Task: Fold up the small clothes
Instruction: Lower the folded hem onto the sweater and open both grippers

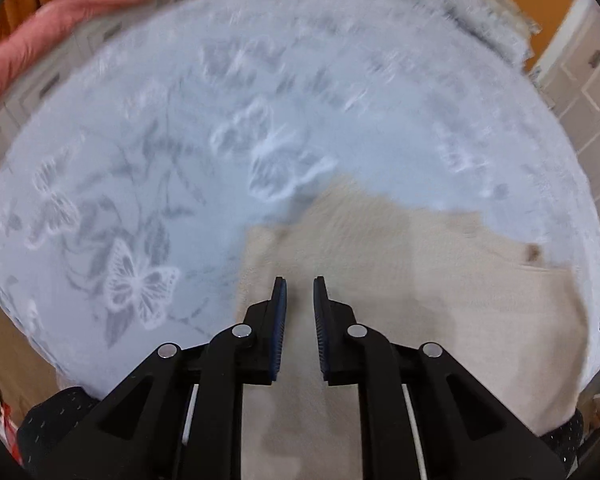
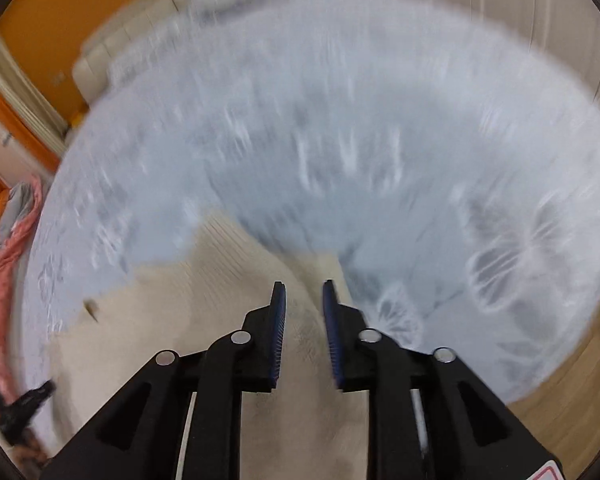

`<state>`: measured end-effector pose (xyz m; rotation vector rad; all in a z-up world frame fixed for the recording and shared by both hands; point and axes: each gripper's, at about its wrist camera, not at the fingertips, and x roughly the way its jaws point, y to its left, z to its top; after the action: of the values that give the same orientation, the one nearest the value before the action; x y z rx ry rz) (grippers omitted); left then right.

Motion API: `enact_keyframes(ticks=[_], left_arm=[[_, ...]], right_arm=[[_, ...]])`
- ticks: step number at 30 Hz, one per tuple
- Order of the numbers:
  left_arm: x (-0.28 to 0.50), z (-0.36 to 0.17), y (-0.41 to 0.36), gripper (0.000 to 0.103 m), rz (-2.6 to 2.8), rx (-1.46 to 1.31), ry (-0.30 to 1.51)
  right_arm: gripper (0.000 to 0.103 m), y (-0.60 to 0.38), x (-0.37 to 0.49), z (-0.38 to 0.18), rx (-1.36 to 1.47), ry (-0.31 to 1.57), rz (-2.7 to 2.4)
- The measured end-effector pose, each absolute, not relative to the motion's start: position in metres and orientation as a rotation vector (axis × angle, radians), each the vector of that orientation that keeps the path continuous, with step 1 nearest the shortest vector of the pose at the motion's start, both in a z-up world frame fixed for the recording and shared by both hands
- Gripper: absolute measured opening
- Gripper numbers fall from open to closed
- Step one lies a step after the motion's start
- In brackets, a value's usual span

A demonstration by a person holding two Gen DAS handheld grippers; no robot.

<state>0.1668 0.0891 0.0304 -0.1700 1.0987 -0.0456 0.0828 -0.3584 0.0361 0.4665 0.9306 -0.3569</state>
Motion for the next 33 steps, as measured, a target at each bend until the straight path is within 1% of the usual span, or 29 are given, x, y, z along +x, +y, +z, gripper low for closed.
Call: enact_keyframes(ticks=[2,4,5,6,7,9,12,14,15,17,18,19,20,21,22,23,24,26,27,28,29,30,31,33], left_arm=[[0.154,0.04,0.063,0.013,-0.115,-0.171,1.082],[0.141,0.034,0.03,0.014,-0.195,-0.167,1.107],[0.134,0.028,0.015,0.015,-0.218,-0.156,1.128],[0.13,0.023,0.007,0.015,-0.222,-0.151,1.146],[0.125,0.013,-0.001,0.015,-0.228,-0.16,1.174],[0.118,-0.001,0.0,0.015,-0.197,-0.145,1.208],[0.108,-0.006,0.03,0.015,-0.164,-0.126,1.209],[0.102,-0.005,0.061,0.015,-0.11,-0.1,1.207],[0.099,-0.006,0.077,0.015,-0.076,-0.091,1.208],[0.094,-0.011,0.102,0.013,-0.063,-0.153,1.223],[0.089,-0.014,0.109,0.013,-0.073,-0.209,1.223],[0.091,-0.012,0.111,0.013,-0.071,-0.226,1.221],[0.091,-0.011,0.109,0.013,-0.067,-0.215,1.218],[0.09,-0.009,0.103,0.013,-0.058,-0.182,1.213],[0.09,-0.008,0.097,0.013,-0.049,-0.15,1.207],[0.088,-0.007,0.091,0.013,-0.044,-0.126,1.203],[0.086,-0.008,0.084,0.013,-0.041,-0.104,1.201],[0.082,-0.009,0.079,0.013,-0.031,-0.087,1.197],[0.082,-0.009,0.077,0.013,-0.03,-0.084,1.196],[0.081,-0.009,0.076,0.013,-0.029,-0.083,1.197],[0.08,-0.008,0.077,0.013,-0.031,-0.086,1.199],[0.079,-0.007,0.078,0.013,-0.032,-0.091,1.199],[0.079,-0.006,0.079,0.013,-0.034,-0.099,1.199],[0.077,-0.005,0.08,0.013,-0.037,-0.108,1.199]], right_arm=[[0.017,-0.317,0.086,0.046,0.422,0.95,-0.202],[0.017,-0.25,0.091,0.043,0.345,1.021,-0.006],[0.016,-0.212,0.091,0.036,0.311,1.058,0.103],[0.012,-0.18,0.09,0.029,0.286,1.085,0.185],[0.01,-0.158,0.089,0.02,0.254,1.104,0.216],[0.01,-0.138,0.087,0.002,0.235,1.149,0.231],[0.009,-0.169,0.08,-0.011,0.23,1.184,0.123],[0.005,-0.237,0.059,-0.011,0.306,1.194,-0.029],[0.0,-0.263,0.051,-0.009,0.346,1.199,-0.081],[0.0,-0.33,0.023,-0.009,0.415,1.237,-0.286],[0.0,-0.348,0.016,-0.01,0.463,1.249,-0.322],[0.0,-0.368,0.007,-0.011,0.571,1.247,-0.302],[0.0,-0.377,0.003,-0.006,0.573,1.239,-0.338],[0.0,-0.375,0.002,0.006,0.498,1.214,-0.386],[0.008,-0.368,0.002,0.014,0.461,1.184,-0.376],[0.009,-0.359,0.003,0.023,0.452,1.158,-0.345],[0.009,-0.353,0.0,0.026,0.452,1.15,-0.314],[0.006,-0.335,0.007,0.013,0.402,1.208,-0.266],[0.006,-0.33,0.01,-0.006,0.363,1.286,-0.286],[0.0,-0.333,0.011,-0.02,0.371,1.352,-0.279],[0.0,-0.336,0.013,-0.028,0.404,1.393,-0.278],[0.0,-0.339,0.012,-0.018,0.435,1.363,-0.293],[0.004,-0.34,0.011,-0.008,0.436,1.331,-0.286],[0.005,-0.332,0.011,0.009,0.39,1.273,-0.286]])
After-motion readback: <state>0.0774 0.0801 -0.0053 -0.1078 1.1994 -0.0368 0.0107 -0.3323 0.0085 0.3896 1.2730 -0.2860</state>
